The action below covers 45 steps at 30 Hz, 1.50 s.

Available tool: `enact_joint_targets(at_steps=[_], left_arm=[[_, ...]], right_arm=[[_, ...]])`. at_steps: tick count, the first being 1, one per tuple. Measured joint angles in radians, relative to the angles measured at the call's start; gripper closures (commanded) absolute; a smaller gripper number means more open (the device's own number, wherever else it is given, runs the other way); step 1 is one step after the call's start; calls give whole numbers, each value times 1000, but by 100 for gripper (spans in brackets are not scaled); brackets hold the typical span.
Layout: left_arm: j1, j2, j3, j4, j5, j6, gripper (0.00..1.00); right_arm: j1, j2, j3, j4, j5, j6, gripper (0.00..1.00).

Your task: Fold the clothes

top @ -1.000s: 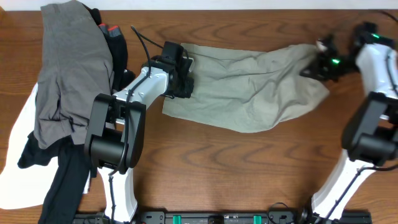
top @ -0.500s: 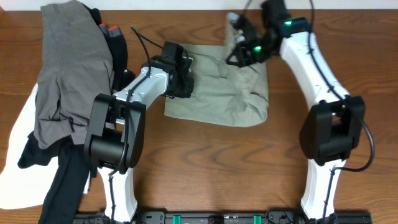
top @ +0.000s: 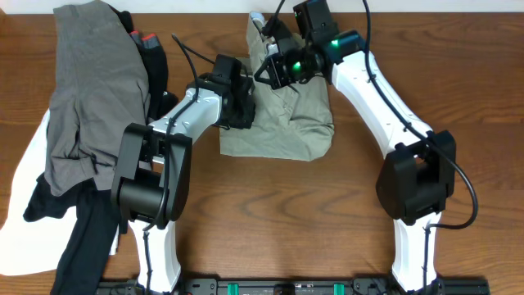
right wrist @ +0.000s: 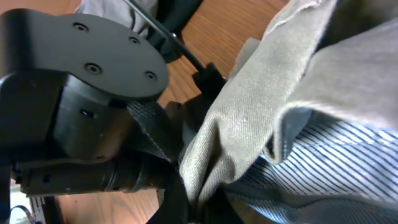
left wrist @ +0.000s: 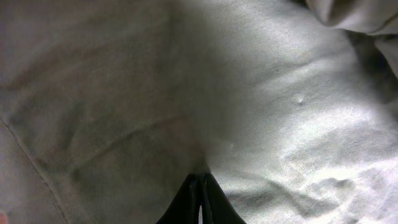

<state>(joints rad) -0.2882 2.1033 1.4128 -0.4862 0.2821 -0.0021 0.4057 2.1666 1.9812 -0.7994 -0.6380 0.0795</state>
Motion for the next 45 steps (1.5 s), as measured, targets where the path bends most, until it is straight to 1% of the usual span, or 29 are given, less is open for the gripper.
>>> enact_joint_targets(at_steps=[8, 11, 15, 22, 27, 32, 39, 42, 45], left_arm=[[55, -29, -5, -56, 3, -88, 94], [95, -80, -13, -95, 2, -111, 94], [134, -148, -13, -103, 0, -127, 94], [138, -163, -14, -108, 0, -133, 94], [136, -163, -14, -108, 0, -133, 94], [136, -163, -14, -108, 0, -133, 94], [136, -163, -14, -102, 0, -133, 94], [136, -163, -14, -99, 0, -133, 94], [136, -163, -14, -99, 0, -133, 94]], right_arm=[[-5, 0, 0, -31, -18, 4, 99], [-5, 0, 2, -37, -19, 3, 99], [-18, -8, 20, -80, -17, -22, 99], [-74, -106, 48, -140, 19, -59, 99], [-66, -160, 69, -153, 80, -72, 99], [-69, -163, 70, -192, 154, -78, 99], [-148, -163, 84, -222, 164, -90, 99], [-137, -163, 85, -220, 165, -92, 99], [-90, -163, 85, -205, 169, -93, 99]])
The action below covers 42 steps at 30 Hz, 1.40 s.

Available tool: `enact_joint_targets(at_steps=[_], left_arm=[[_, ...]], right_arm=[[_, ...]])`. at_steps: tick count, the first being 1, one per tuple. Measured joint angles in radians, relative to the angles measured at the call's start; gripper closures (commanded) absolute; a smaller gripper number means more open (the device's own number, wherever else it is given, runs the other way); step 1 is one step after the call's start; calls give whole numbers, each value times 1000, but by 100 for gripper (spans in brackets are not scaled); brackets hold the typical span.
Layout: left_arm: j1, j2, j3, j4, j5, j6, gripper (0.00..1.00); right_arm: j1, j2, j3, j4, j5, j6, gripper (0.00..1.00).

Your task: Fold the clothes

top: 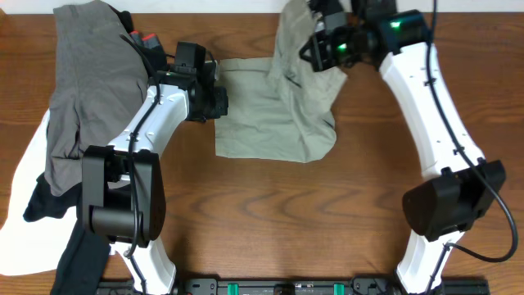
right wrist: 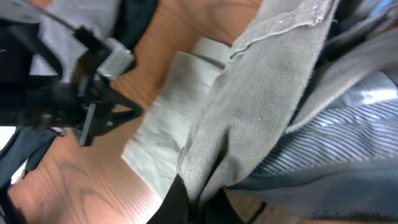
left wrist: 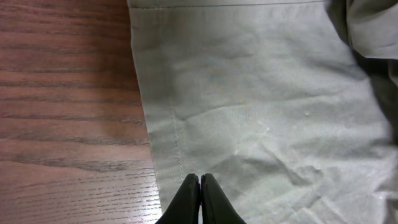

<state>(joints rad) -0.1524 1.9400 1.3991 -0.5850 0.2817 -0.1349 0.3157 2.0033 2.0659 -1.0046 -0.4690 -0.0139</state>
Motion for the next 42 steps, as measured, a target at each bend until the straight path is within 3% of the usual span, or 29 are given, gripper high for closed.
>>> enact_joint_targets(at_steps=[10, 15, 20, 24, 25, 26, 27, 30, 36, 42], left_arm=[[58, -66, 0, -116, 7, 0, 92], [174, -270, 5, -153, 6, -2, 72], [248, -444, 21, -170, 4, -7, 70], [248, -484, 23, -178, 4, -7, 70], [248, -484, 23, -179, 4, -7, 70], [248, -481, 23, -182, 4, -7, 70], [248, -479, 23, -185, 3, -7, 70], [248, -476, 23, -195, -1, -7, 70], [248, -476, 23, -195, -27, -7, 70], [247, -457, 23, -193, -25, -7, 71]], right_arm=[[191, 13, 2, 27, 45, -3, 99], [208, 61, 3, 53, 50, -2, 99], [226, 124, 3, 78, 52, -2, 99], [269, 179, 4, 136, 56, -1, 98], [283, 195, 7, 146, 57, -1, 86], [303, 217, 10, 156, 58, 0, 61], [316, 230, 10, 158, 57, 4, 43], [358, 263, 10, 157, 58, 2, 22], [349, 232, 10, 156, 52, 2, 20], [235, 119, 16, 117, 56, 0, 34]])
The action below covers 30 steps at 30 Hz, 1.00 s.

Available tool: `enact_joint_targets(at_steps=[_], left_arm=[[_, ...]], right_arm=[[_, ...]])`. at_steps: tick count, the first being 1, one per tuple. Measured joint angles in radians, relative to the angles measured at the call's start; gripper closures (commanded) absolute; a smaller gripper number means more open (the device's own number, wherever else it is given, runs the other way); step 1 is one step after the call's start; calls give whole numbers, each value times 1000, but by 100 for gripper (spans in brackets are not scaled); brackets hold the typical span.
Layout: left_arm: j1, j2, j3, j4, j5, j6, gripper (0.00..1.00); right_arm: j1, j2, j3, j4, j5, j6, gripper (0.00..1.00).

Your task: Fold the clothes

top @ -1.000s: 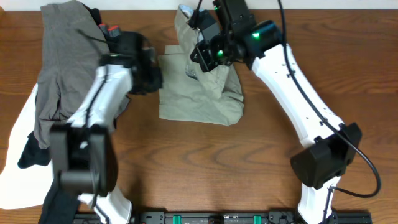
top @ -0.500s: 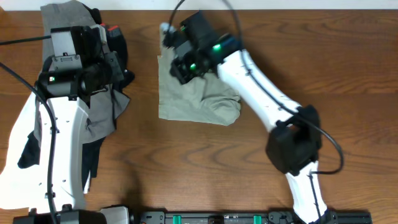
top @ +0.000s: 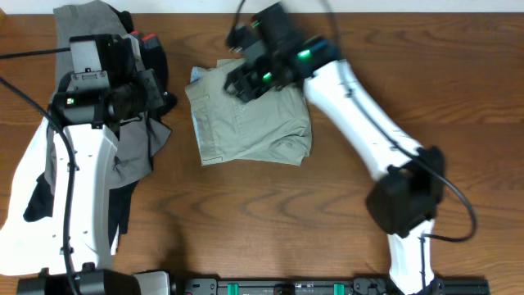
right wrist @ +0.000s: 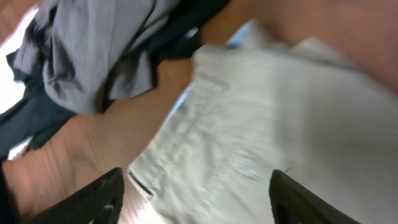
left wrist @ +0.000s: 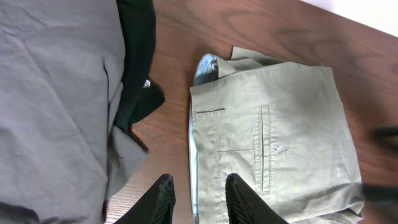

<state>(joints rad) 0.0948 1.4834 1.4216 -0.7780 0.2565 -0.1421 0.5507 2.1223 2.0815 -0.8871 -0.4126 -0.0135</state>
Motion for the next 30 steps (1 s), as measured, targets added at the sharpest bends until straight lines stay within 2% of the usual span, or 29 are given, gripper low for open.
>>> enact_joint_targets(at_steps=[2, 7, 14, 15, 16, 22, 24, 30], left_arm=[[-5, 14, 0, 0, 6, 0, 71], [-58, 71, 0, 0, 14, 5, 72], [-153, 193, 0, 16, 26, 33, 77], [-165, 210, 0, 19, 26, 39, 77], [-177, 228, 0, 22, 26, 47, 77], [-217, 307, 0, 30, 29, 103, 75], [-217, 330, 0, 32, 29, 121, 71], [-217, 410, 0, 64, 29, 161, 67]], right_arm=[[-34, -27, 6, -36, 5, 2, 34], [-76, -28, 10, -143, 38, 3, 27], [-148, -5, -17, -190, 50, 2, 20], [-159, -5, -30, -188, 50, 1, 13], [-173, -5, -45, -185, 50, 3, 1], [-238, -4, -192, -88, 48, -29, 1], [-251, -2, -246, -38, 43, -34, 1], [-272, 0, -392, 143, -14, -58, 1]])
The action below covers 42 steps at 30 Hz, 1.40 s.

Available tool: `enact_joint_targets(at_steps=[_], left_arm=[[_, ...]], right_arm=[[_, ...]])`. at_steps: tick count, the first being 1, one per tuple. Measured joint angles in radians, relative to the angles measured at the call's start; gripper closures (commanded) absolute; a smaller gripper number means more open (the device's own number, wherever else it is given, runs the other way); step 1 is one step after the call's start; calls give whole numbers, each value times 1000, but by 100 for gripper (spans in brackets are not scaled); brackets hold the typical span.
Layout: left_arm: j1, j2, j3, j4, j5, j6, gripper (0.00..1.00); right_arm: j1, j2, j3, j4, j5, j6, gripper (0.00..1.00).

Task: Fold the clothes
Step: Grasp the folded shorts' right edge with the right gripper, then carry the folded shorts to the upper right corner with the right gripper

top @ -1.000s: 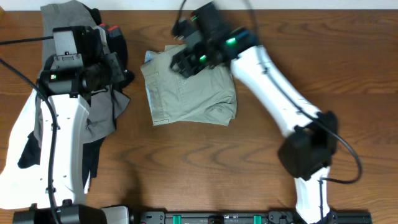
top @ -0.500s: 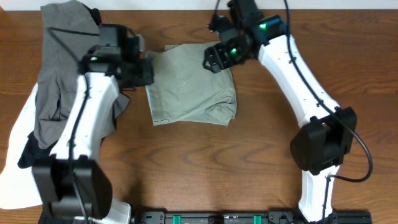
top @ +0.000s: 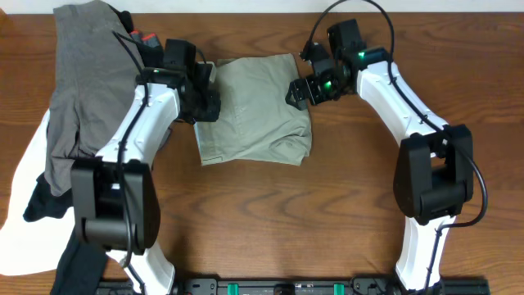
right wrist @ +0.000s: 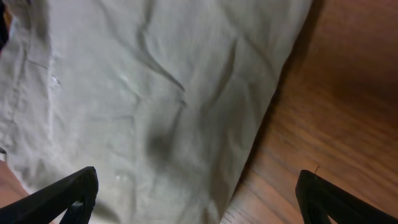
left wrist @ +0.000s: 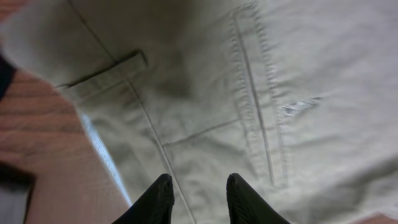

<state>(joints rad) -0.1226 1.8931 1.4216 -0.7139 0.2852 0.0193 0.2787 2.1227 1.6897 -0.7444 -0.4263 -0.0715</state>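
Observation:
Khaki shorts (top: 258,123) lie folded flat at the back middle of the table. The left gripper (top: 206,98) is low over their left edge and stands open. In the left wrist view its fingers (left wrist: 239,199) straddle bare cloth beside a back pocket (left wrist: 249,93), with nothing held. Open too, the right gripper (top: 299,90) hovers at the shorts' upper right edge. From the right wrist its wide-spread fingers (right wrist: 74,199) frame the shorts' creased cloth (right wrist: 155,93) and wood.
A heap of clothes fills the left side: a grey garment (top: 90,82), black cloth (top: 82,238) and a white piece (top: 20,213). A red-tipped object (top: 147,38) pokes out behind the left arm. Brown tabletop (top: 286,221) stretches in front of the shorts.
The left gripper has moved from above the clothes heap to the shorts' left edge. The right gripper has shifted from the shorts' upper left to their upper right. Both stay open.
First both grippers were shut on the shorts, the right one holding a bunch raised. Then the left pinned the left edge while the right held cloth up at the back right. Later the shorts lay folded and both grippers were open; now both hover low over them.

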Motion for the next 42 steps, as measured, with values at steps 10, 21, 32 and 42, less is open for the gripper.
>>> enact_joint_targets(at_steps=[10, 21, 32, 42], left_arm=[[0, 87, 0, 39, -2, 61, 65], [0, 115, -1, 98, -4, 116, 65], [4, 115, -1, 127, -55, 96, 42], [50, -11, -2, 34, -56, -45, 31]], right_arm=[[0, 31, -113, 179, -48, -7, 1], [1, 101, -114, 251, -119, 0, 6], [1, 126, -115, 312, -274, 8, 60], [-6, 129, -117, 395, -366, 79, 99]])
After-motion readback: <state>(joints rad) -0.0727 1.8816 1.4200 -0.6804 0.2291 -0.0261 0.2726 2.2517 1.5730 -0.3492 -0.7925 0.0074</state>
